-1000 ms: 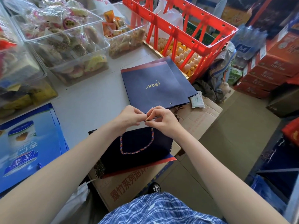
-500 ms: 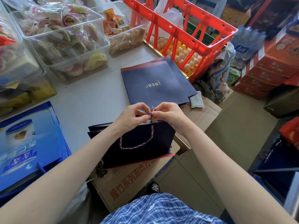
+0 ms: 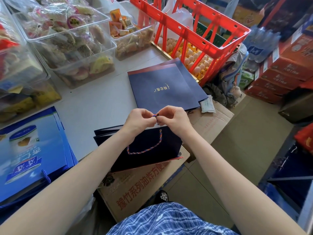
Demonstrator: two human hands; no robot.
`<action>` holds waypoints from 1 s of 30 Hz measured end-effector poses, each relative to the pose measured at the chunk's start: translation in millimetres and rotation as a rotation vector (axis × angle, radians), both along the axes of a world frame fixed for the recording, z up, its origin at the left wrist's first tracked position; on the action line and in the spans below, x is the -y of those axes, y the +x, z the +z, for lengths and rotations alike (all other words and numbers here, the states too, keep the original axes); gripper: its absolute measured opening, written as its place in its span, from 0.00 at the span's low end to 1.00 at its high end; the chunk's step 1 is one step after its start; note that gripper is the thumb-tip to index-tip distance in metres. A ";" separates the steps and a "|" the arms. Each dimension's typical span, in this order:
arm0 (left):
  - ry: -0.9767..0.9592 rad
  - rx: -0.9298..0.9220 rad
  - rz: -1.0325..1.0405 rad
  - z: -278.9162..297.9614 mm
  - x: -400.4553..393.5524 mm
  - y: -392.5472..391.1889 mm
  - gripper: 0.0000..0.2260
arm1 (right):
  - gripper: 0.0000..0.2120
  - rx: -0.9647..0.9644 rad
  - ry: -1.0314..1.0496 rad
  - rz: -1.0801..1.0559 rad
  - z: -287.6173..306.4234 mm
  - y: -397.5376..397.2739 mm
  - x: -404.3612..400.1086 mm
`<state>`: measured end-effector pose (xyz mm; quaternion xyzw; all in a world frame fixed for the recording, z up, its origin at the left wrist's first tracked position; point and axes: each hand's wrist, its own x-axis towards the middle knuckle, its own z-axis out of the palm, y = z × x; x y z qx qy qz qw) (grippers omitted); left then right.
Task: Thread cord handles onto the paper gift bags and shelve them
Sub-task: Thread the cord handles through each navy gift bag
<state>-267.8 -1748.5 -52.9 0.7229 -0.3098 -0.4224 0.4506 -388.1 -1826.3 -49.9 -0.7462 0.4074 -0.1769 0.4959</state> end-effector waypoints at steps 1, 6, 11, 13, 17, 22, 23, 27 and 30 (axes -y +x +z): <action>0.008 -0.044 -0.003 0.7 0.2 1.4 0.04 | 0.02 0.009 0.010 0.000 0.0 -0.9 -0.1; 0.018 -0.118 -0.019 2.3 -0.7 7.6 0.02 | 0.02 0.104 0.141 -0.019 2.6 -5.0 -3.3; 0.051 -0.105 0.017 0.1 2.9 5.5 0.04 | 0.03 0.104 0.093 -0.038 -3.3 -2.9 -6.0; 0.036 -0.121 0.007 0.8 2.6 5.7 0.03 | 0.06 0.112 0.107 -0.061 -4.5 -1.9 -5.2; -0.067 -0.015 -0.059 2.3 -2.2 9.1 0.07 | 0.02 0.184 0.252 -0.121 -2.3 -1.2 -4.0; -0.168 0.247 -0.185 3.1 -6.0 11.8 0.09 | 0.07 0.213 0.344 -0.139 4.3 -1.6 -1.3; -0.176 0.267 -0.189 3.0 -6.0 11.2 0.09 | 0.08 0.215 0.345 -0.145 4.7 -2.0 -0.8; -0.154 0.245 -0.130 0.7 -3.8 8.6 0.09 | 0.03 0.203 0.272 -0.102 2.8 -1.3 -1.3; -0.126 0.206 -0.099 -2.1 -2.0 7.0 0.09 | 0.04 0.138 0.155 -0.083 -0.4 2.9 -1.6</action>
